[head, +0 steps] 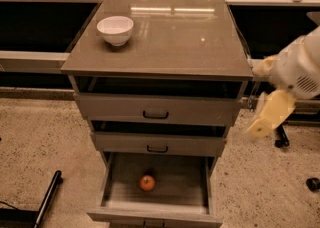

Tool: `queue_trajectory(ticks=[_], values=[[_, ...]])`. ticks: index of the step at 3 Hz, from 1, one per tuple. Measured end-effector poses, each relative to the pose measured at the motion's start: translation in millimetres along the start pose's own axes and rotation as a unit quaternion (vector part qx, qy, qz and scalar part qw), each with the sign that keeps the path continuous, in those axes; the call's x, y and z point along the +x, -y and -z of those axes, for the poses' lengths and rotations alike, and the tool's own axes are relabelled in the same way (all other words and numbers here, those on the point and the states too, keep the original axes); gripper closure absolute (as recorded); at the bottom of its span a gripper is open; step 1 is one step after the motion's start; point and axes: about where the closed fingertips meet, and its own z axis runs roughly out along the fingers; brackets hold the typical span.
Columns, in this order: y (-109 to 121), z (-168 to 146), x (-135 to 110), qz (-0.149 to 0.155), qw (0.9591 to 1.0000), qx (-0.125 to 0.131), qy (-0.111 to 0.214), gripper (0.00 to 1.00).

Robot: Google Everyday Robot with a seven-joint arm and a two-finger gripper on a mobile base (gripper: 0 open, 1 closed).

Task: Pick apple from bottom drawer and place on counter

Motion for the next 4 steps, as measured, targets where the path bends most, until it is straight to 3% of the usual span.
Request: queue_trajectory(ticks=[1,2,3,4], values=[[-29.4,-64.3,9.3,-0.031,0.9968,-0.029,0.067,0.00],[-27.7,-76.9,11.3,-0.040,0.9962,-0.013,0.076,0.00],[-34.8,-67.5,-6.2,-0.009,0.9964,0.009,0.084,0.00],[-62.1,-118.8,-3.7,-0.006,0.9902,-0.015,0.138,0.00]])
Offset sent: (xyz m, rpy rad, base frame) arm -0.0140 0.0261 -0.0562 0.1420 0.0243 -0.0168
